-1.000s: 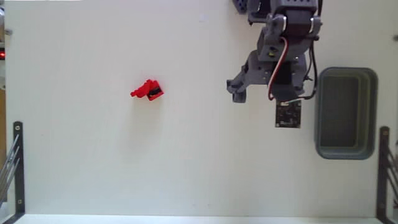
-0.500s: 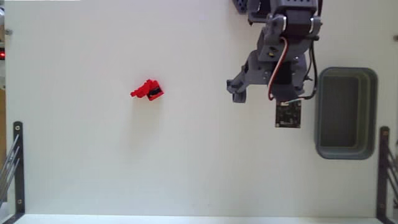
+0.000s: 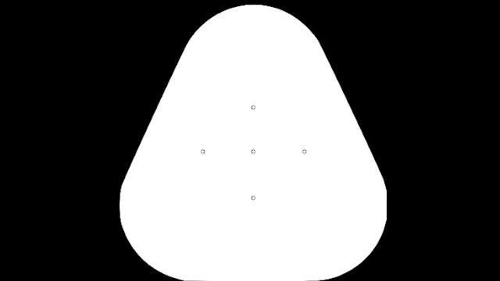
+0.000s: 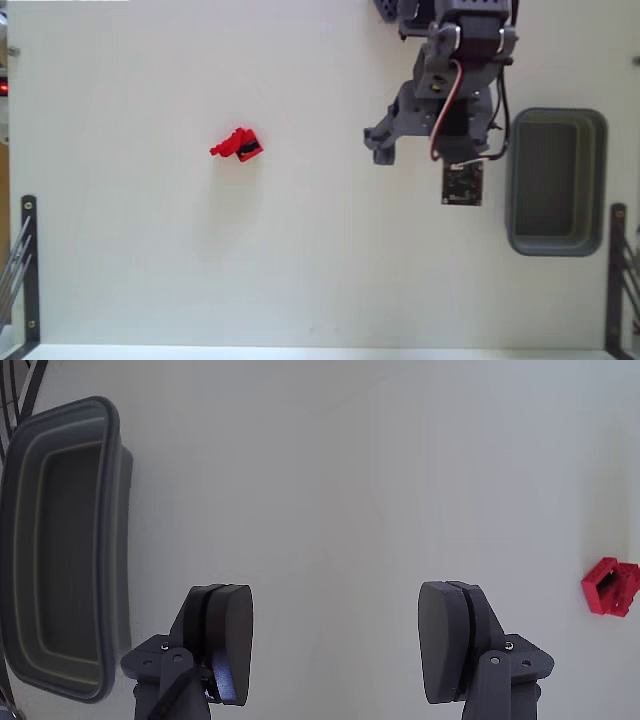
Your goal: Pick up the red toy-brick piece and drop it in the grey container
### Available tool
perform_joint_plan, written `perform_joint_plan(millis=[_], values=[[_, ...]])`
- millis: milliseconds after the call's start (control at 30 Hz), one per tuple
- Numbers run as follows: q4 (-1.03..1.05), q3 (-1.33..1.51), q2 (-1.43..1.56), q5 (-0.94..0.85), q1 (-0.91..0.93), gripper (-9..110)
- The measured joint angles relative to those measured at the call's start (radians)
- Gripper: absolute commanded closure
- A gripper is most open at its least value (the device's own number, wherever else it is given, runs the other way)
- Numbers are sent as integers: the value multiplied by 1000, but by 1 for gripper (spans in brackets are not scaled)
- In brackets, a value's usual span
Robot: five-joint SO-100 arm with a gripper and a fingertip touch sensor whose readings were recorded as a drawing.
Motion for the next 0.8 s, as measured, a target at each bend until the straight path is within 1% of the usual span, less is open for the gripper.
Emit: perform_joint_plan(millis=[800], values=[[0,0,2,0,344,-9]])
